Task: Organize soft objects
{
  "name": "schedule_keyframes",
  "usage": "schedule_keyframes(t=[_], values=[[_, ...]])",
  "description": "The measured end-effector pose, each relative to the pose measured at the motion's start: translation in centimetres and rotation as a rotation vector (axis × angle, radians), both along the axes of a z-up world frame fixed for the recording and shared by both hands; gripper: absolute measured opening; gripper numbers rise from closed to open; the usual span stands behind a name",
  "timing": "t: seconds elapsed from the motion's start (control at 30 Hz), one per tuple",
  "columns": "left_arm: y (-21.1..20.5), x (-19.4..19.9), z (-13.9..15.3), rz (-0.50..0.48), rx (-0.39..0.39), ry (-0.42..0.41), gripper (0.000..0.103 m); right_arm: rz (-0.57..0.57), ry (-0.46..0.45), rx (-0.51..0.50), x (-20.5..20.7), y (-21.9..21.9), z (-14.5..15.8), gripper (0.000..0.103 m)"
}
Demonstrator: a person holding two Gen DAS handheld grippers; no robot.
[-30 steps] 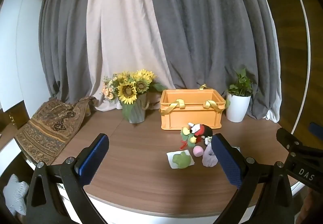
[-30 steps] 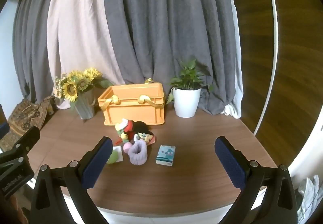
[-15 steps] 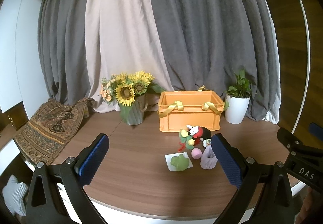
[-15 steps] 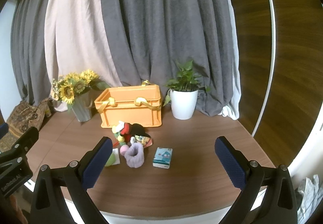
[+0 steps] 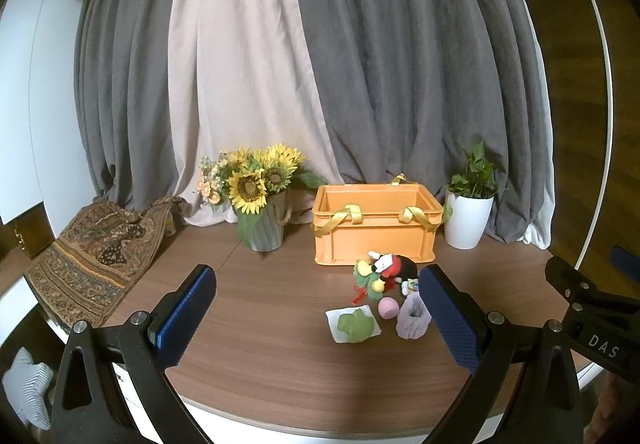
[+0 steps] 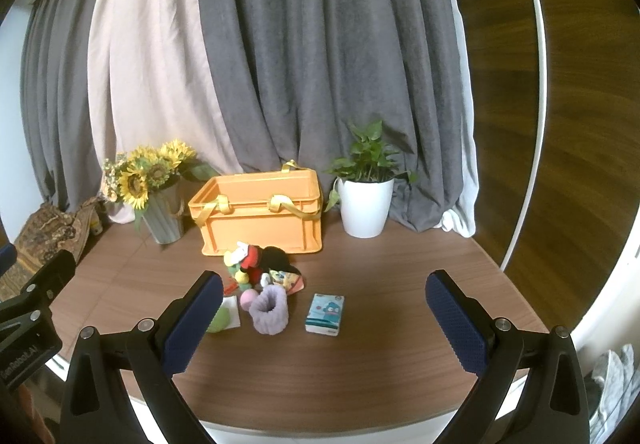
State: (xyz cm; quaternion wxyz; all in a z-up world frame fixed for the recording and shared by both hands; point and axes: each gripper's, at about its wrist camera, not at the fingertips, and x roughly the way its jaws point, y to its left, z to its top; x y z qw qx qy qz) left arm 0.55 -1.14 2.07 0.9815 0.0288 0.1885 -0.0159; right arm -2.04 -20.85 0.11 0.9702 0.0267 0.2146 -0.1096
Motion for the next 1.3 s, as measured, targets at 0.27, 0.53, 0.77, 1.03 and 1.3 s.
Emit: schedule_keyframes(t=[0.27, 0.53, 0.77, 1.03, 1.3], values=[[0.03, 0.29, 0.05, -0.007, -0.006, -0.007, 0.103, 0.001, 0.000, 0.001, 0.00, -0.04, 0.00, 0.103], [-0.05, 0.08, -0.14, -0.005, -0.006, -0.009, 0.103, 0.003, -0.002, 0.002, -0.02, -0.04, -0.04, 0.103], [-0.08, 0.11, -0.18, -0.005, -0.007, -0.009, 0.103, 0.003, -0.003, 0.000, 0.02, 0.03, 0.02, 0.103], [-0.01, -0.07, -0.38, -0.008, -0.007, -0.009, 0.103, 0.004, -0.003, -0.003, 0.40, 0.15, 0.08, 0.103], [0.19, 0.56, -0.81, -0.026, -0.019, 0.015, 0.103, 0.002, -0.001, -0.004, 0.54, 0.29, -0.12, 0.103]])
